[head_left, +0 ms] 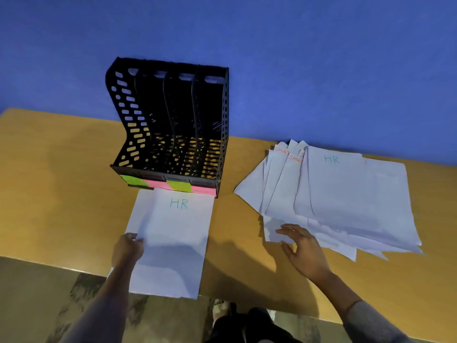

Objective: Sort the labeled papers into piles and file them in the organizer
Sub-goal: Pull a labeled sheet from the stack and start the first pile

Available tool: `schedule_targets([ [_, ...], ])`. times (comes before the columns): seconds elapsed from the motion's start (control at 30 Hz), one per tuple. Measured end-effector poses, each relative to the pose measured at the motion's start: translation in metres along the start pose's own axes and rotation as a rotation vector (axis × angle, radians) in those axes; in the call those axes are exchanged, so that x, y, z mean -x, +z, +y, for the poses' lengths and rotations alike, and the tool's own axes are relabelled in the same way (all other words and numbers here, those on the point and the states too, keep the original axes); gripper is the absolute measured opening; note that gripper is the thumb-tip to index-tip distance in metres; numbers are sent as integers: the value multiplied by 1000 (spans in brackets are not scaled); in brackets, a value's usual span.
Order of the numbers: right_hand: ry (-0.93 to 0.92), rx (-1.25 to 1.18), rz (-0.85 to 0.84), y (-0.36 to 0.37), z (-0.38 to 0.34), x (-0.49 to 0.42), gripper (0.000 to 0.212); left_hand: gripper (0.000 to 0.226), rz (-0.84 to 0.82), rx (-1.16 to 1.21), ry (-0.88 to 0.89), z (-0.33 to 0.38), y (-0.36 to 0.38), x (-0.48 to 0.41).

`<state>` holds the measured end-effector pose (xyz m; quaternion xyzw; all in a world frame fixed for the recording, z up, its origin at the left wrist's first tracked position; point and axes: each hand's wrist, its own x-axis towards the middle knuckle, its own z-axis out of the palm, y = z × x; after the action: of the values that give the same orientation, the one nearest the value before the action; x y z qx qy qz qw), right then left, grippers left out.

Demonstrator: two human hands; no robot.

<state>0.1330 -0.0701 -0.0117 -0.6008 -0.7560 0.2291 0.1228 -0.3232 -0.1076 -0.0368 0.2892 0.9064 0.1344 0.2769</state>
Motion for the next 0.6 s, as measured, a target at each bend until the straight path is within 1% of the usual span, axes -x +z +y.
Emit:
schedule_targets([
  [0.13, 15, -7, 7, 0, 1, -1, 31, 35, -3, -49, -62, -8, -7, -17],
  [0.3, 29, 0, 8, -1, 1, 1, 31, 35, 2, -63, -151, -21, -8, -20],
  [0.37, 39, -1, 8, -1, 1, 2, 31, 37, 36, -52, -189, -24, -4, -17],
  [0.43, 38, 2, 10, -1, 1, 3, 32, 43, 109, -39, -245, -21, 0, -13],
  [0.47, 39, 8, 7, -2, 2, 2, 32, 50, 144, -31, -276, -20, 3, -10],
  [0.5, 40, 16, 5, -3, 2, 1, 32, 61, 168, -22, -302, -20, 5, -8],
  [0.6, 35, 35, 15, -8, 5, -3, 31, 106, 133, 26, -425, -22, 6, -2],
])
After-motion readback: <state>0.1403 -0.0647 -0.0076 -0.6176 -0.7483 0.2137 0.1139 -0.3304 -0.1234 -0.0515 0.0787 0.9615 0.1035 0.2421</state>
